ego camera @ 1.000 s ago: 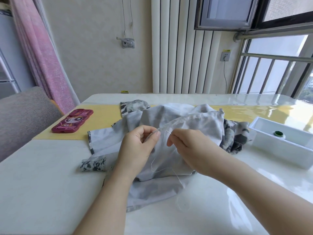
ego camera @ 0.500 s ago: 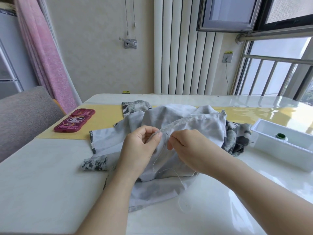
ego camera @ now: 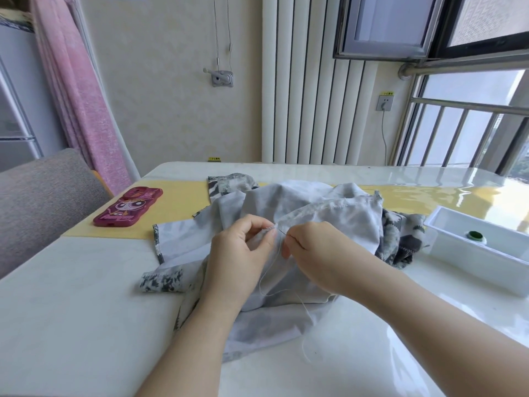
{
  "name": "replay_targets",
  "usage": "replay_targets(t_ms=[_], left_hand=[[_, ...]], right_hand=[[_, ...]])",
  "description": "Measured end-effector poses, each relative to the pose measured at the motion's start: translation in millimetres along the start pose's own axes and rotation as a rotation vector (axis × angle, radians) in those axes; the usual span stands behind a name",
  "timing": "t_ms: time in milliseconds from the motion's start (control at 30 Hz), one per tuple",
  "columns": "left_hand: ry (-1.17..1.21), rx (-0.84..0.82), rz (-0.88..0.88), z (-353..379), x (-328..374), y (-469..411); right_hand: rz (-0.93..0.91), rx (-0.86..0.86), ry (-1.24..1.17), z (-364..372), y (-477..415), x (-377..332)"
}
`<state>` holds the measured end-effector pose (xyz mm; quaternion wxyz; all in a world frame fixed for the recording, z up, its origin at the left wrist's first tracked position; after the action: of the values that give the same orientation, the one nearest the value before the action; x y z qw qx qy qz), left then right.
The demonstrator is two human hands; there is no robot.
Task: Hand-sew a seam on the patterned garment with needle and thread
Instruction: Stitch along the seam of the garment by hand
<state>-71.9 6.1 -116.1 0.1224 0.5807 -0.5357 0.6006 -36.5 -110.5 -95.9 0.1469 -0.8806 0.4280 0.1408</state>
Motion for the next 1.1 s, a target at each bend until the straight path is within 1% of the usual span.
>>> replay_targets(t_ms=[100, 133, 200, 267, 367, 433, 500, 567, 633, 733, 867, 967, 1000, 1033, 1100], left_hand=[[-0.103, 0.005, 0.157, 1.7, 16.8, 4.2], [-0.115, 0.006, 0.177, 1.7, 18.7, 4.6], [-0.089, 0.013, 0.134, 0.6, 14.4, 3.1], [-0.022, 0.028, 0.057, -1.3, 7.3, 1.3], [-0.003, 0.047, 0.020, -4.0, 4.9, 0.6], [-0.013, 0.037, 0.020, -3.8, 6.7, 1.9], [-0.015, 0.038, 0.022, -4.6, 7.9, 3.2], [0.017, 0.043, 0.017, -5.1, 6.9, 2.8], [0.048, 0.042, 0.012, -5.1, 4.3, 1.7], [0.075, 0.038, 0.046, -5.6, 6.1, 1.7], [0.091, 0.018, 0.063, -3.3, 9.5, 3.6], [0.111, 0.009, 0.061, -3.1, 9.5, 2.5], [0.108, 0.009, 0.067, -3.2, 10.2, 2.2], [0.098, 0.009, 0.075, -2.8, 10.8, 2.1], [0.068, 0.012, 0.101, -2.8, 15.0, 4.1]], right_hand=[[0.006, -0.033, -0.064, 1.1, -7.8, -0.7], [0.011, -0.039, -0.089, 0.7, -10.1, -0.6], [0.026, -0.024, -0.172, -1.5, -12.2, 2.7], [0.013, 0.042, -0.256, -7.2, -9.5, 4.2], [-0.094, 0.192, -0.364, -18.3, 3.2, 1.5], [-0.197, 0.276, -0.382, -25.2, 14.6, -2.7], [-0.270, 0.266, -0.395, -25.5, 22.6, -6.7], [-0.300, 0.202, -0.398, -21.3, 24.6, -6.4], [-0.332, 0.192, -0.372, -19.7, 21.7, -5.1], [-0.422, 0.300, -0.278, -24.3, 13.3, -9.1], [-0.361, 0.386, -0.244, -31.9, 1.4, 0.2], [-0.411, 0.602, -0.119, -61.0, 11.4, -7.8], [-0.383, 0.628, -0.061, -68.1, 10.1, -10.4], [-0.328, 0.578, 0.024, -70.2, 3.4, -12.7], [-0.194, 0.317, 0.184, -58.0, -17.4, -12.0]])
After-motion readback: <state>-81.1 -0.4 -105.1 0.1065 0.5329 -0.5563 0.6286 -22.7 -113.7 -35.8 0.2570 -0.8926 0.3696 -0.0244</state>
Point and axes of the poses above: each hand's wrist, its own y-axis away from the middle knuckle, its own z-axis out of the palm, x = y × z, the point moved 8 cm from there along -y, towards the middle knuckle, and after that the axes turned 2 degrees about -y, right-handed, at the moved point
